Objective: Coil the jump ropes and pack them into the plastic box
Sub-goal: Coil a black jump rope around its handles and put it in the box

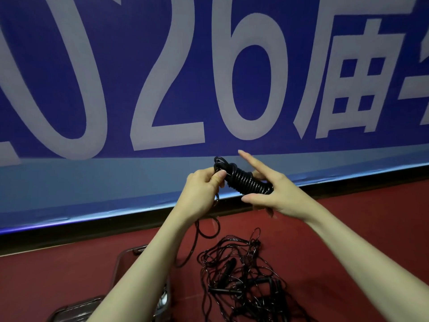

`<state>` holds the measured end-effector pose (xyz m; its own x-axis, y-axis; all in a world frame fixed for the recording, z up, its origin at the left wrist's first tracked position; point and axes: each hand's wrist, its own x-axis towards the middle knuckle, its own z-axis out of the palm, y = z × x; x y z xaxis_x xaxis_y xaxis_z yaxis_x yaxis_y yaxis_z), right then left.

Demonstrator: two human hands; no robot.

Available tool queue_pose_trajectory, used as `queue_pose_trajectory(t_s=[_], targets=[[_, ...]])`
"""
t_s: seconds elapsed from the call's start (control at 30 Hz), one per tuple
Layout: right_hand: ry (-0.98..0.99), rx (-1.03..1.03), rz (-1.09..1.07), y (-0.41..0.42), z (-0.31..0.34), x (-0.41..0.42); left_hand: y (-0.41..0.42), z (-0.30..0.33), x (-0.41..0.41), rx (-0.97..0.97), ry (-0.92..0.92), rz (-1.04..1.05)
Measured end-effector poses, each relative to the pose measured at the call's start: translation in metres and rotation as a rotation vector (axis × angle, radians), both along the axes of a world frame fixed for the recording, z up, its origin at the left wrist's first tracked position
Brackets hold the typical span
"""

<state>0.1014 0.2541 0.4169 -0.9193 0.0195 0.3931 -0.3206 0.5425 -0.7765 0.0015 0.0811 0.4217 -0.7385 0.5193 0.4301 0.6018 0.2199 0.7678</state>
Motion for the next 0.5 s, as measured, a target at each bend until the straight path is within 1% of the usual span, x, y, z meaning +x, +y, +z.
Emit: queue_pose_trajectory(t_s=[0.13,0.23,0.3,0.43,0.5], targets=[[-0.024,0.106,0.002,-0.006,0.007,-0.001,-0.001,-0.006,-0.002,0.001,-0.085,0.007],[-0.095,0.185,-0.038,-0.013,0.008,-0.002,-0.001,-0.010,-0.001,-0.006,-0.172,0.008],[-0.136,0.223,-0.079,-0.016,0.007,-0.005,-0.002,-0.011,-0.002,-0.026,-0.182,0.015],[-0.096,0.324,-0.165,-0.021,0.006,-0.012,-0.005,-0.006,-0.003,-0.041,-0.201,-0.007],[-0.060,0.330,-0.175,-0.020,0.004,-0.013,-0.006,-0.003,-0.003,-0.048,-0.201,-0.022]])
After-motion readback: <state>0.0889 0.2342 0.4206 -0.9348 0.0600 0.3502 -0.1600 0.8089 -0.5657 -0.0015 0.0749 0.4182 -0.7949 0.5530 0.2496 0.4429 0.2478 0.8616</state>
